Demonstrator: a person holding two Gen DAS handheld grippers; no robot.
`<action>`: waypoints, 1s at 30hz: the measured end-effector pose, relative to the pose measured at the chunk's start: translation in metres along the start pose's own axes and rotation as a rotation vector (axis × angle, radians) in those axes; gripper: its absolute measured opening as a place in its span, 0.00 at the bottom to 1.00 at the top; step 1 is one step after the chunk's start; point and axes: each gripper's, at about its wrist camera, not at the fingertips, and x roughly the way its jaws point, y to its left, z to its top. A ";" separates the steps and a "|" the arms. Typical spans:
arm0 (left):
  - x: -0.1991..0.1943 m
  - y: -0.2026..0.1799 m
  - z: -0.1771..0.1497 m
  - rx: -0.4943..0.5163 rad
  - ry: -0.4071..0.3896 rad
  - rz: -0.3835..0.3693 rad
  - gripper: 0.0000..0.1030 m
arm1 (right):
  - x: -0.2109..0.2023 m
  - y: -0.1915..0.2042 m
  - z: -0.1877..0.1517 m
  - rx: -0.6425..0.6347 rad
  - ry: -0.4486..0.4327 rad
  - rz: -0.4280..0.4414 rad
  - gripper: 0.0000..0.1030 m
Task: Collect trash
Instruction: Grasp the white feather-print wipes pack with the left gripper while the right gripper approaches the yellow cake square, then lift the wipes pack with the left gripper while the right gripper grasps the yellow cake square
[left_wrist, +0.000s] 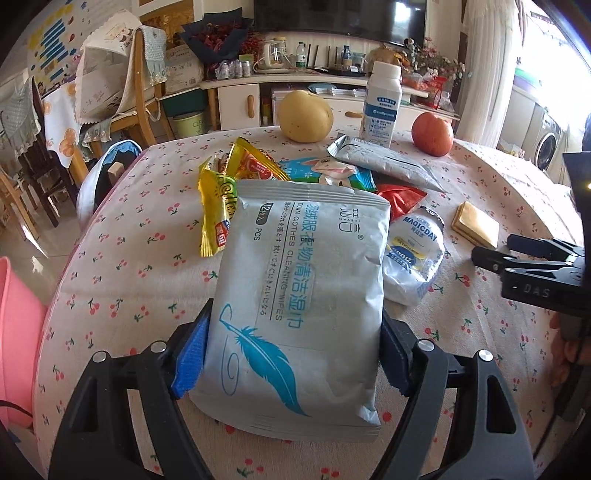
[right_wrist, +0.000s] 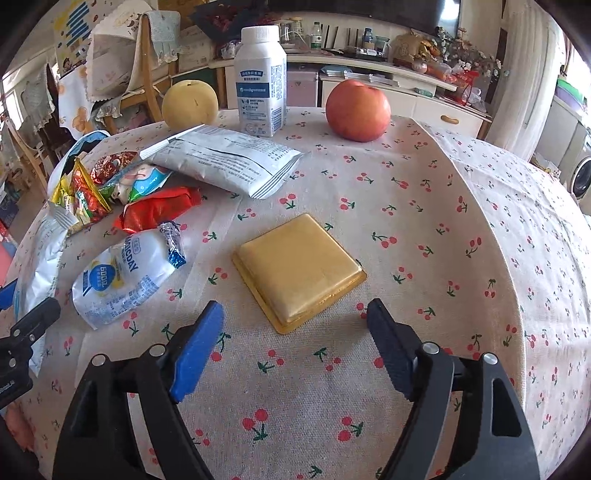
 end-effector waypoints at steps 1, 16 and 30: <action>-0.002 0.001 -0.001 -0.009 -0.003 -0.004 0.76 | 0.000 0.001 0.000 -0.005 -0.004 0.003 0.74; -0.033 0.024 -0.013 -0.150 -0.062 -0.069 0.76 | -0.005 0.011 -0.001 -0.046 -0.037 0.051 0.15; -0.033 0.055 -0.012 -0.229 -0.078 -0.103 0.76 | -0.016 0.000 -0.007 0.036 -0.029 0.145 0.08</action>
